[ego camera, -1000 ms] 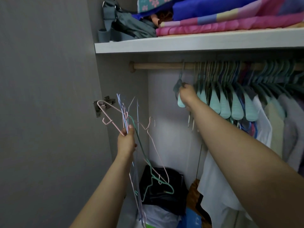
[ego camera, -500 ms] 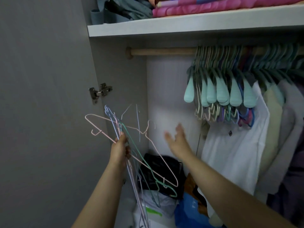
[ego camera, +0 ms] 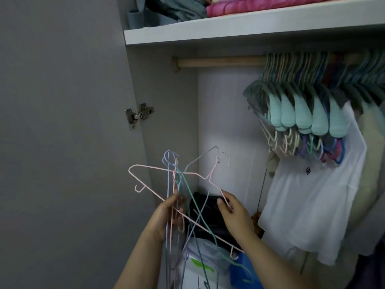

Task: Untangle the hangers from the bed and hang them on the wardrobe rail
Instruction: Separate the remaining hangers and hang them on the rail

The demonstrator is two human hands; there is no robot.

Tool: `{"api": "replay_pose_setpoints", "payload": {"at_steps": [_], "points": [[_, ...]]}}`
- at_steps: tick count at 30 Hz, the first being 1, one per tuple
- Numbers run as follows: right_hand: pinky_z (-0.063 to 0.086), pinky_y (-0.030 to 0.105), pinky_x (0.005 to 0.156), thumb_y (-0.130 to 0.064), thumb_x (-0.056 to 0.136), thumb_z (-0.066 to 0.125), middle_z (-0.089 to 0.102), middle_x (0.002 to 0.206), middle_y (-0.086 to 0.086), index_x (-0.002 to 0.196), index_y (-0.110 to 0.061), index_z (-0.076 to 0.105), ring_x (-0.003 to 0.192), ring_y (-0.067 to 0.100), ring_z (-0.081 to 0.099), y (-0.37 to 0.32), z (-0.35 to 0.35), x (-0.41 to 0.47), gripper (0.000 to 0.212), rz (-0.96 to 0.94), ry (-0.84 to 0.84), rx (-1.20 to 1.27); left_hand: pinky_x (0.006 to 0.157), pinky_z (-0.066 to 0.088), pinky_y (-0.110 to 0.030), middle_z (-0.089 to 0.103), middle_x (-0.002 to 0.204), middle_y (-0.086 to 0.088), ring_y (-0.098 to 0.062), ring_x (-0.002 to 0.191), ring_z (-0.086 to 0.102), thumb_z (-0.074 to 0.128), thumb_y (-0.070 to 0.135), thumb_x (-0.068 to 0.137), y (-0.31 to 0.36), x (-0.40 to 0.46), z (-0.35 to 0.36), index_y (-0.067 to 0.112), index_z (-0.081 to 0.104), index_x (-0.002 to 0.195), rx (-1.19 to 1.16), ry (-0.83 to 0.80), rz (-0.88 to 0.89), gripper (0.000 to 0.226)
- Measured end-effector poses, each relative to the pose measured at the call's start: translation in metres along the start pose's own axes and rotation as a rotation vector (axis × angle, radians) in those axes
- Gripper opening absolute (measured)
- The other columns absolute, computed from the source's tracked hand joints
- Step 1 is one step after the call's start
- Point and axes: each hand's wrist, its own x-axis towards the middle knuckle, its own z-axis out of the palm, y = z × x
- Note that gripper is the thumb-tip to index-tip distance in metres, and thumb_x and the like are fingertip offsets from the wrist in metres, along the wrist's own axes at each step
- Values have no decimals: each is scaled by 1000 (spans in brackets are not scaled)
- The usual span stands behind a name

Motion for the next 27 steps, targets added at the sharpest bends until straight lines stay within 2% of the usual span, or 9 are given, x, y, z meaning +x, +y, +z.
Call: {"api": "replay_pose_setpoints", "payload": {"at_steps": [4,5,7,9,11,14,20,23,27], "points": [[44,28,95,-41,93,54,65,113,-8,104,-45,60,115,16,58,-4,4,4,13,37,-75,140,30,23,-11,60,87,-4,-10,50,56,57,29,89,-7,-4,0,12,62,84,-3,31,-16,19],[42,27,96,-45,91,55,63,115,-9,110,-44,58,118,17,57,-8,4,2,19,48,-135,134,30,22,-11,59,84,-4,-10,48,53,56,30,90,-9,-4,0,12,62,83,-4,25,-13,20],[39,32,103,-64,80,58,47,135,-4,141,-37,36,128,18,46,-13,5,-4,70,46,-226,28,30,20,-10,55,77,-3,-8,41,45,57,33,86,-14,-2,-1,13,60,82,-14,-5,-1,21],[35,38,109,-73,71,58,23,149,-4,146,-35,22,136,20,31,-20,11,-9,92,-36,-189,-252,30,18,-10,55,73,-2,-6,38,38,57,34,85,-20,-1,-1,13,57,85,2,-19,5,21],[32,38,110,-68,76,58,14,152,-3,132,-31,42,139,22,21,-22,20,-11,70,-132,-159,-507,31,18,-12,56,78,-4,-5,38,34,53,33,92,-26,0,2,13,55,87,66,-11,7,20],[34,36,108,-48,90,54,11,157,-2,93,-22,58,140,24,17,-14,31,-9,26,-126,-188,-553,32,18,-14,52,81,-5,-6,39,32,49,31,97,-31,-3,10,13,54,89,155,-5,0,19],[32,31,109,-29,98,47,29,148,7,99,-5,63,134,24,31,5,37,-4,29,-116,49,-341,37,27,-17,55,70,-3,-10,50,51,57,30,94,-29,-5,18,12,64,92,354,120,41,19],[37,32,104,-33,97,47,39,138,6,101,-7,65,124,23,38,4,32,-1,32,-75,40,-367,38,28,-18,58,67,-1,-9,47,48,52,30,97,-29,-7,19,9,66,94,376,56,55,25],[44,40,90,-38,92,55,52,120,3,85,-16,71,110,26,47,-5,28,-1,28,-202,242,-474,41,32,-20,59,67,-4,-12,49,48,48,29,100,-33,-7,23,7,68,104,333,-2,64,31]]}}
